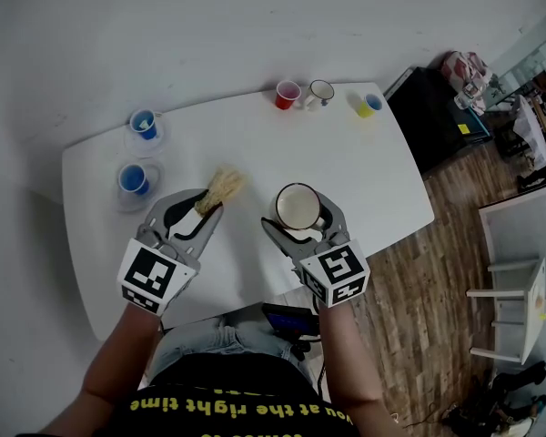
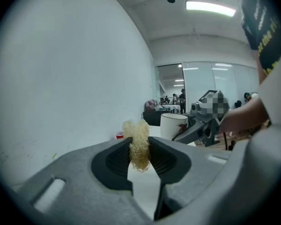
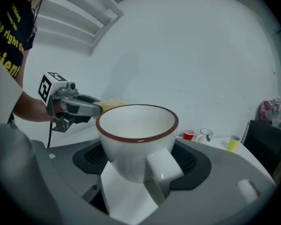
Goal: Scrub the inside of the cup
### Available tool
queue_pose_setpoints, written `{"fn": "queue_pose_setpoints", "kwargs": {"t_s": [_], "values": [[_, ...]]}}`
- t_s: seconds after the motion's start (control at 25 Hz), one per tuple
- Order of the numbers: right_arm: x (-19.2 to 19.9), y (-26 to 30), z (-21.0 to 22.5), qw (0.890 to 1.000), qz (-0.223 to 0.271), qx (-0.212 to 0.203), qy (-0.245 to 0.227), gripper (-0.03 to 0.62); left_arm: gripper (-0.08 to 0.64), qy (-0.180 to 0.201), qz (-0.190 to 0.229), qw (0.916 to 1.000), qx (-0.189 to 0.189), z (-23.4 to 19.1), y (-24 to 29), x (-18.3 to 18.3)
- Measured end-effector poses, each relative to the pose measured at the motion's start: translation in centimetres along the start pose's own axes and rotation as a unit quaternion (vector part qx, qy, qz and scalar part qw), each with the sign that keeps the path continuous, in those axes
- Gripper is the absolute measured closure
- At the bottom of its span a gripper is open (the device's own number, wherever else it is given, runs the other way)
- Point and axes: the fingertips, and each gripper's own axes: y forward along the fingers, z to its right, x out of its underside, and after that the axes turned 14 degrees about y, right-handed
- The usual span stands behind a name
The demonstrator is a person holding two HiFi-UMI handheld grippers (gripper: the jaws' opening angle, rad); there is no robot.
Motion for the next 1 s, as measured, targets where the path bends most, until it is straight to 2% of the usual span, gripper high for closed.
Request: {"fn": "queue_pose_setpoints", "kwargs": {"t_s": [0.16, 0.48, 1.0], "values": [[-1.2, -0.8, 0.2, 0.999, 0.038, -0.003, 0.021, 0.198, 0.46, -0.029, 0.009, 0.9992, -0.027, -1.4, -0.5, 0.4], [-3.2, -2.2, 0.6, 0.996, 0.084, 0.002, 0.034, 0.198, 0.46, -0.036, 0.015, 0.9969, -0.068, -3.3, -1.4, 1.2], [-3.7, -3.2, 2.6, 0.994, 0.101, 0.028, 0.039, 0.198, 0.46, -0.032, 0.004, 0.9959, -0.085, -4.0, -2.0, 2.7]]}}
